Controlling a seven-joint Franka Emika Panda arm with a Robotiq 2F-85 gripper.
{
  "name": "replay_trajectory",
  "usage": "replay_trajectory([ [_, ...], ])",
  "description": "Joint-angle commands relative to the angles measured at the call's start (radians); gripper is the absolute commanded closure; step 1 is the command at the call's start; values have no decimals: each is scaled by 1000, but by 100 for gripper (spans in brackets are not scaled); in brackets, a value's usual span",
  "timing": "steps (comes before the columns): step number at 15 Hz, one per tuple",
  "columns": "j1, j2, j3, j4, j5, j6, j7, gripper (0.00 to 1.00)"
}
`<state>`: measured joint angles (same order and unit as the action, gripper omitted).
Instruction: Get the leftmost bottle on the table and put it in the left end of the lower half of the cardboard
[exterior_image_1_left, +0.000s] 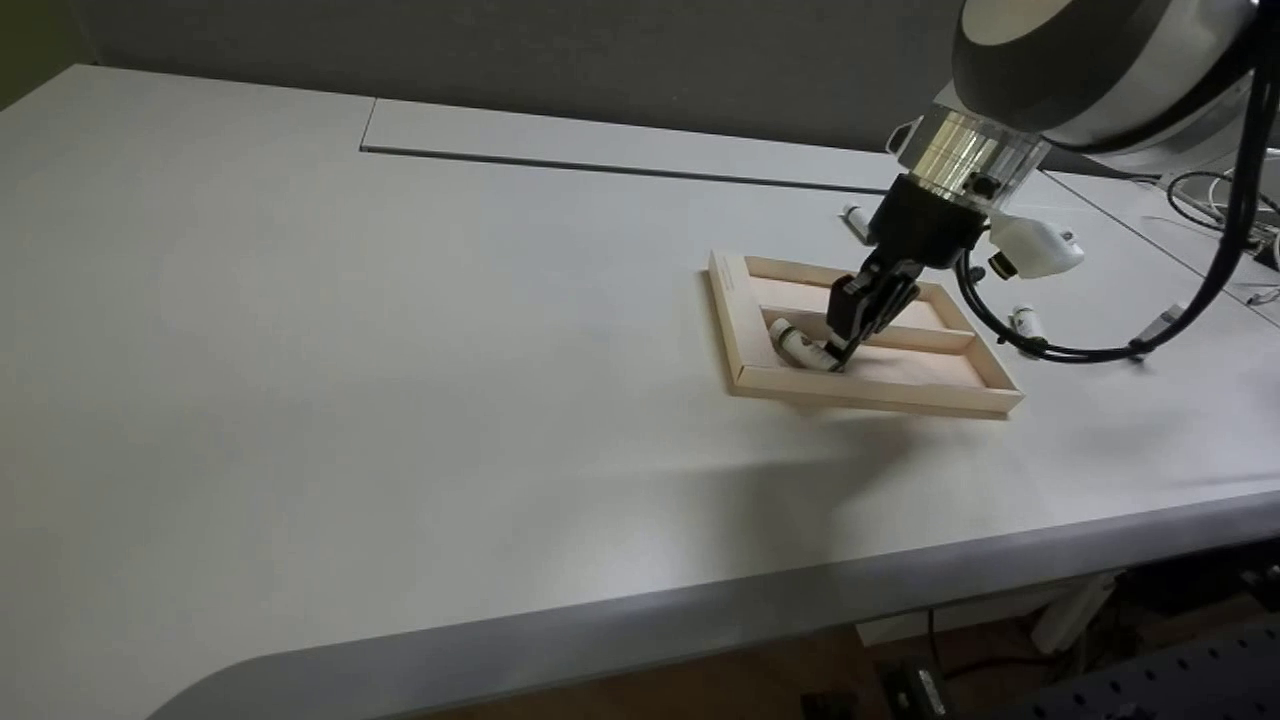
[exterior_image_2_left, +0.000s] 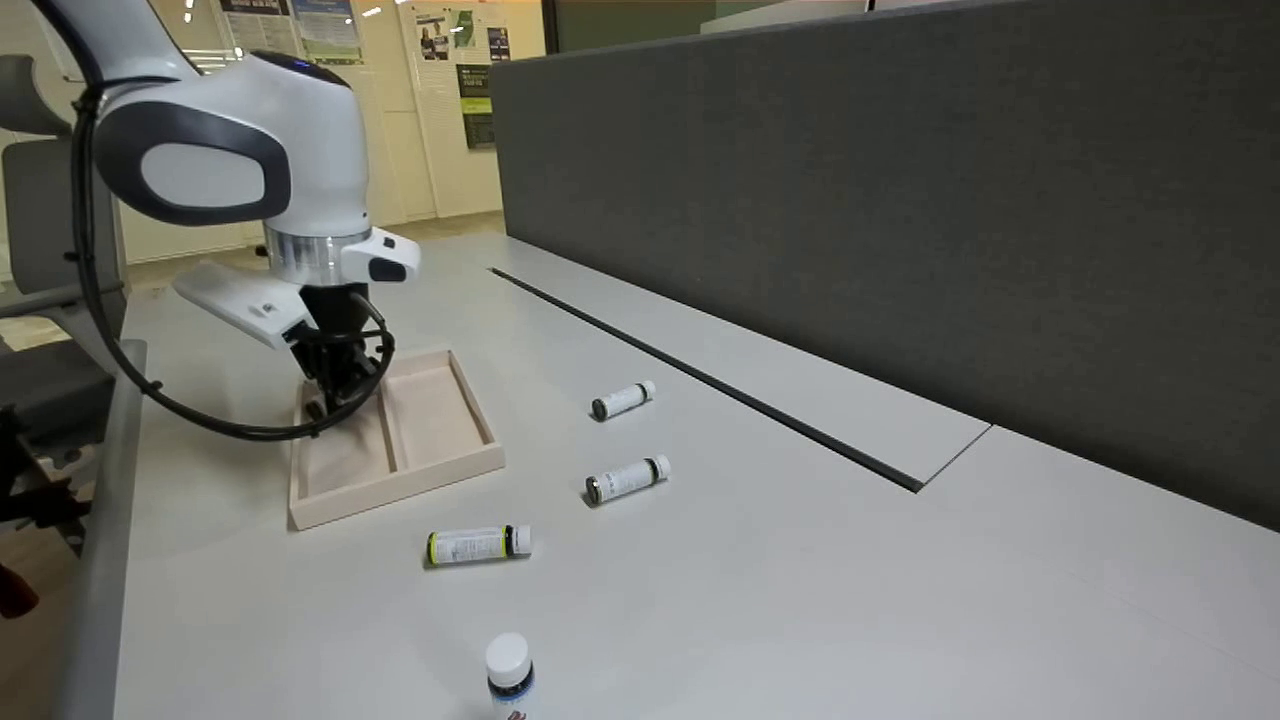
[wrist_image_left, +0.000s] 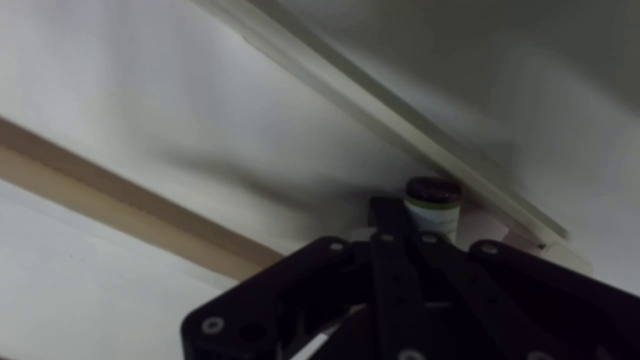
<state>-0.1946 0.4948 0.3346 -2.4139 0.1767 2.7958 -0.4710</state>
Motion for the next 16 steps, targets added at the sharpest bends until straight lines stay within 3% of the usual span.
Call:
replay_trajectory([
  [1, -25, 7, 50, 39, 51, -49, 8, 100],
  [4, -46, 13, 91, 60, 113, -75, -14, 100],
  [8, -41, 12, 91, 78, 158, -114, -19, 100],
  [13, -39, -126, 59, 18, 153, -103, -27, 100],
  [14, -37, -168, 47, 2, 144, -115, -32, 74],
  [16, -35, -248, 23, -28, 138, -119, -61, 67],
])
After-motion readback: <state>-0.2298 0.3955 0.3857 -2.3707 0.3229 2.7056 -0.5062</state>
